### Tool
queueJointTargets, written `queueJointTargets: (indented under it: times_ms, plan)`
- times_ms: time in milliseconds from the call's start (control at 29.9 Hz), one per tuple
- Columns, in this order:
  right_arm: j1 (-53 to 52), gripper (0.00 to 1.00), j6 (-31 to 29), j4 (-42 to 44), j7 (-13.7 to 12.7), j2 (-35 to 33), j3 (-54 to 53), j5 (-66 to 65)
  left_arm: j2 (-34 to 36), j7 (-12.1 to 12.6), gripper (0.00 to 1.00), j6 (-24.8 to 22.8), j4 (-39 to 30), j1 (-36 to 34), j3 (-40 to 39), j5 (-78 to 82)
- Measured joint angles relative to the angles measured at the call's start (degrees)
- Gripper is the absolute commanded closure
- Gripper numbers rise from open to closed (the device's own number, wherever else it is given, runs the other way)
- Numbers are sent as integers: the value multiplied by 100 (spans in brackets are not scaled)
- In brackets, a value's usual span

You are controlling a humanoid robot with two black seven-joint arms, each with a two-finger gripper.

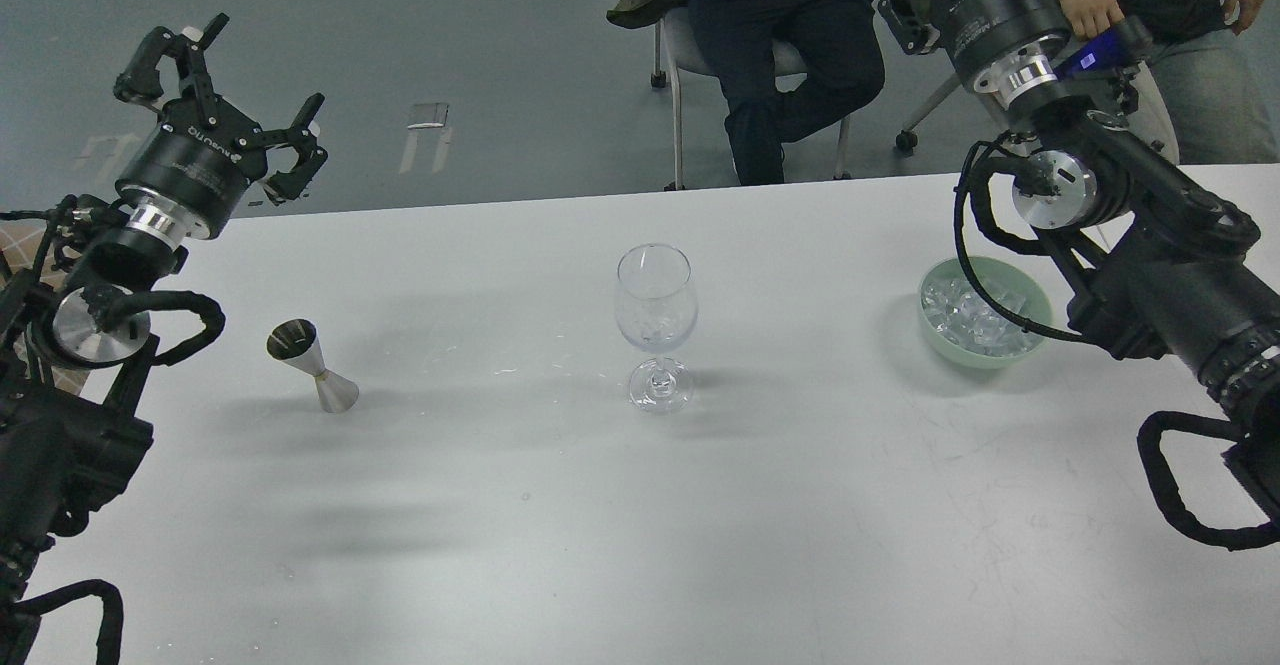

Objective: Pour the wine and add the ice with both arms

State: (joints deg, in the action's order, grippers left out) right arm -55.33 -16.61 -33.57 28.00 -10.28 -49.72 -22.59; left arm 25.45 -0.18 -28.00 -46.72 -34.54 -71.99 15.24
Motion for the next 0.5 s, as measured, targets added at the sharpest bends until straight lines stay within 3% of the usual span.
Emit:
queueJointTargets:
  times_ms: [501]
  plan:
    - [106, 0, -10, -21, -1, 26, 16, 0, -272, -37, 2, 167, 89, -27, 49, 0]
